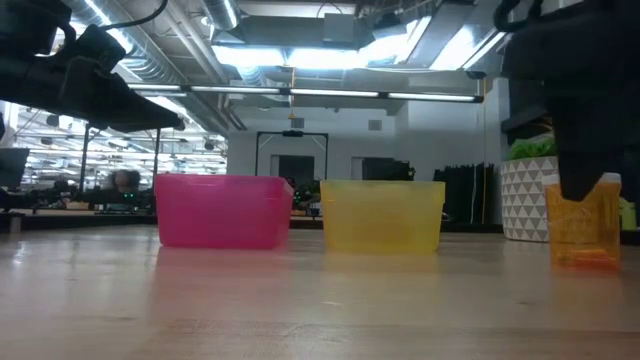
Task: Pick and place medicine bottles into bin by pill shape (circle, oval)
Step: Put the large orange pill bottle into the yellow bin
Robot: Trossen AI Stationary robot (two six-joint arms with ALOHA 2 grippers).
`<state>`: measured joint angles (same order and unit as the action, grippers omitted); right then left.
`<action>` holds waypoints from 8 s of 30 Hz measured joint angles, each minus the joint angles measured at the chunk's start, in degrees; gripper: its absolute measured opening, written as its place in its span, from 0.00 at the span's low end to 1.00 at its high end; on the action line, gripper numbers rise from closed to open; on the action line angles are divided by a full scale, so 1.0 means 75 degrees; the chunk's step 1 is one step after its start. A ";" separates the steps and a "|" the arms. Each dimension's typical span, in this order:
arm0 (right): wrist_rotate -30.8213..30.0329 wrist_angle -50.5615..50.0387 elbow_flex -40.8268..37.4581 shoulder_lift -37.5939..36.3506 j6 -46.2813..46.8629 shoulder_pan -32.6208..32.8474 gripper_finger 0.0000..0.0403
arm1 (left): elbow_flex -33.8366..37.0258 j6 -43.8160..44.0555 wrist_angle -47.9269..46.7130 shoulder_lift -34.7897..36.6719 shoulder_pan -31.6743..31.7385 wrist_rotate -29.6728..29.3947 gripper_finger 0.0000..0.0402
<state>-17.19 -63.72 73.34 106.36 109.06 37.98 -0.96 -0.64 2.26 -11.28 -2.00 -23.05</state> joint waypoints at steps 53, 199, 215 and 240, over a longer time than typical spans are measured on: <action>-0.2498 -0.0002 0.1677 -0.0524 -0.4639 -0.1794 0.53 | -0.0002 0.0000 0.0000 -0.0001 -0.0002 0.0000 0.40; 0.0238 0.2053 0.1635 0.1056 -0.5248 0.2241 0.79 | -0.0002 0.0000 0.0000 0.0002 -0.0001 -0.0003 0.40; -0.0499 0.3144 0.1635 0.1056 -0.7916 0.1832 0.98 | 0.0000 0.0000 0.0000 0.0001 -0.0002 -0.0003 0.40; 0.0245 0.3729 0.1629 0.1444 -0.8813 0.1337 0.98 | 0.0000 0.0000 0.0000 0.0002 -0.0001 -0.0003 0.40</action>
<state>-15.35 -35.75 85.56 117.19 42.96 48.00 -0.96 -0.64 2.26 -11.27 -2.00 -23.07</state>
